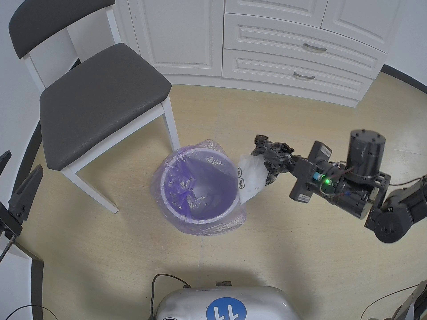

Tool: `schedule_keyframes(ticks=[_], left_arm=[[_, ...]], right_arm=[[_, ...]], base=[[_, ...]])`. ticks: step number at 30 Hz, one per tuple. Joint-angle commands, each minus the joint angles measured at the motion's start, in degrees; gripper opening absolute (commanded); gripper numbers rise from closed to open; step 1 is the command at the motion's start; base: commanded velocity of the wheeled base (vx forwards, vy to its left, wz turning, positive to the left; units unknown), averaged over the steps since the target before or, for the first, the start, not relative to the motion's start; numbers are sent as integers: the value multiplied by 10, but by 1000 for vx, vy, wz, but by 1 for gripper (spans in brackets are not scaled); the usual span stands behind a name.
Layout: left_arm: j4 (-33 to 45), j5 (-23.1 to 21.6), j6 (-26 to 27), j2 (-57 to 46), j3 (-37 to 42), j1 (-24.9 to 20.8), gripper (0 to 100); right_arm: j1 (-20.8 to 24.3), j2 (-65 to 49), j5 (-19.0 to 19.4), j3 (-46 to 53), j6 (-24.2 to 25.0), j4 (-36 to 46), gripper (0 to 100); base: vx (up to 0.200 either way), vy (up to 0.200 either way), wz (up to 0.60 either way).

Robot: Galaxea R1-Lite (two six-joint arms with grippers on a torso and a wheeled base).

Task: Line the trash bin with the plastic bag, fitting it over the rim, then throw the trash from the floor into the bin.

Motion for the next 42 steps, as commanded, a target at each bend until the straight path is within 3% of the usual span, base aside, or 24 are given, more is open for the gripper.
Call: schedule_keyframes(ticks=[1, 3, 6, 14, 17, 23, 33, 42], left_arm=[[1, -1, 0, -9, -3, 0, 100], [2, -1, 0, -8, -3, 0, 100], [2, -1, 0, -8, -3, 0, 100], [3, -1, 0, -8, -2, -1, 100], [3, -1, 0, -8, -1, -1, 100], [4, -1, 1, -3, 2, -1, 100], [5, -1, 1, -4, 4, -1, 100], [5, -1, 1, -1, 6, -1, 100]], right_arm=[[75, -12, -57, -196, 12, 194, 0], [83, -9, -59, -215, 27, 225, 0], [110, 4, -74, -291, 81, 365, 0], [148, 47, -71, -440, 220, 609, 0], [158, 66, -67, -475, 257, 664, 0], [192, 108, -62, -515, 406, 704, 0], [172, 155, -61, -524, 414, 699, 0], [145, 229, -48, -603, 414, 699, 0]], base=[[0, 0, 0], [0, 0, 0], [0, 0, 0], [0, 0, 0], [0, 0, 0], [0, 0, 0], [0, 0, 0], [0, 0, 0]])
